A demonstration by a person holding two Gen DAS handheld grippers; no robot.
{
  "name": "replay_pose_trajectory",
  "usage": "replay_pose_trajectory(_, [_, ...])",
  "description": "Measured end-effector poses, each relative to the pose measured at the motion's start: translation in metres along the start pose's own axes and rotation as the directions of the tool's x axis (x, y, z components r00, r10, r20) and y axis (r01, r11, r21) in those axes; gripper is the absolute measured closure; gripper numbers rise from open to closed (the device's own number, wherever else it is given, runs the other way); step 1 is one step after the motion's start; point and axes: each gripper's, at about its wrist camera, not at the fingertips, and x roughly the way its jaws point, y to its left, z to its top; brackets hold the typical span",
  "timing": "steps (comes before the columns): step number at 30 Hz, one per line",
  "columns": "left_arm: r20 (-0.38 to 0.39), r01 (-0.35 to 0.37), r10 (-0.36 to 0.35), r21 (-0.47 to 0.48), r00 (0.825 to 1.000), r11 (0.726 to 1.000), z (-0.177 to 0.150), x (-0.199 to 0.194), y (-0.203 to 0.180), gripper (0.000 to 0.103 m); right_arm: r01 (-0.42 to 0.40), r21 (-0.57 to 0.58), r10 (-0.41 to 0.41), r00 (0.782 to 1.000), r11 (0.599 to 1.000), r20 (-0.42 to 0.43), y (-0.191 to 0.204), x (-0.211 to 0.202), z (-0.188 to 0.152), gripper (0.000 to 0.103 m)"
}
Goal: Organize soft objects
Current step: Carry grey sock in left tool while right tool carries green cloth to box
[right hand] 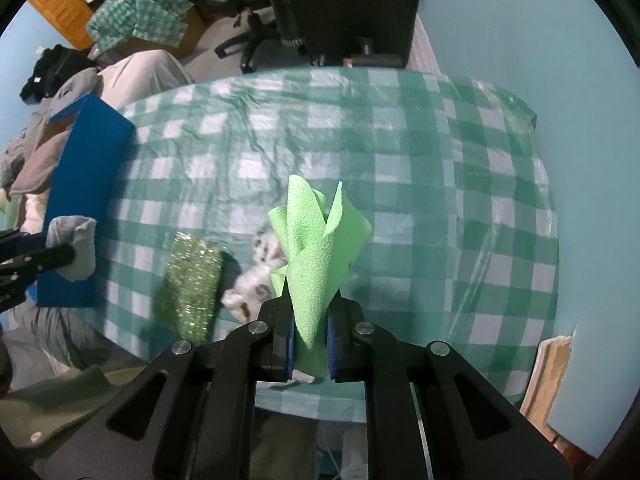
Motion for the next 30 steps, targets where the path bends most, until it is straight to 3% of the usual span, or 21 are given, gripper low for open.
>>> replay_pose_trajectory(30, [0.081,-0.077,0.082,-0.055,0.993,0.995,-0.022,-0.053,0.046,0.072,-0.115,-0.221,0.131,0.99,0.969,0.057,0.121,-0.046,0.041,0.093])
